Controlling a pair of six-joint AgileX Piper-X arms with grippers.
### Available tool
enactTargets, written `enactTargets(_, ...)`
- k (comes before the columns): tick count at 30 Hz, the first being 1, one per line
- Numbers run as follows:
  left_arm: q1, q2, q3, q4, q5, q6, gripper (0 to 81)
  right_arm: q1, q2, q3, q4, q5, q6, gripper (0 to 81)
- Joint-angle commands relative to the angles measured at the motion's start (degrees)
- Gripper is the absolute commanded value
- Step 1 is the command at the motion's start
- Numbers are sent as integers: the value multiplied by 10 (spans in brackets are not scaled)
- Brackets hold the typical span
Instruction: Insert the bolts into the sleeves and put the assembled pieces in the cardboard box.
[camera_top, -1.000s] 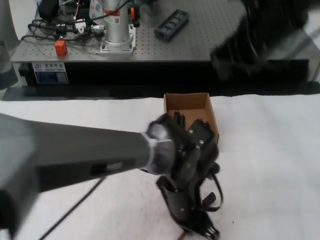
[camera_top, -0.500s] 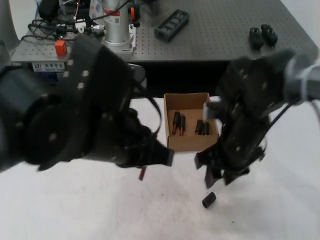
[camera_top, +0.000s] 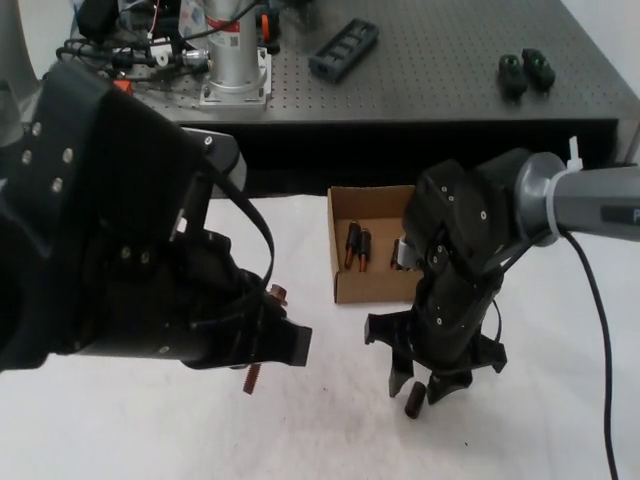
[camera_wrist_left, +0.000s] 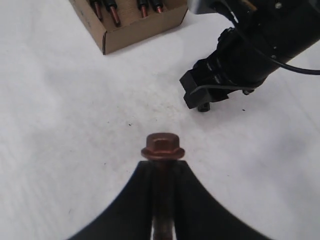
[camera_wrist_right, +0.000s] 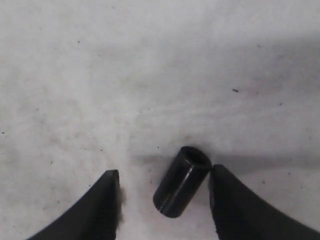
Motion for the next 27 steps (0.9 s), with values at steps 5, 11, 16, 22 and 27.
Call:
enactTargets(5, 1, -12, -1, 0, 15, -4, 7, 12, 9, 0, 8, 4, 7, 321)
enactTargets(11, 1, -12, -1, 4, 15, -3, 7, 22, 24, 1, 8, 9, 7, 321)
enactTargets(16, 1, -12, -1, 16, 15, 9, 7, 22, 26, 1, -3, 36, 3, 321)
enactTargets(22, 1, -12, -1, 25, 15, 9, 7, 22, 26, 1, -23, 38, 2, 321)
enactTargets(27, 1, -12, -1, 25, 15, 9, 7, 22, 26, 1, -26, 39, 2, 316)
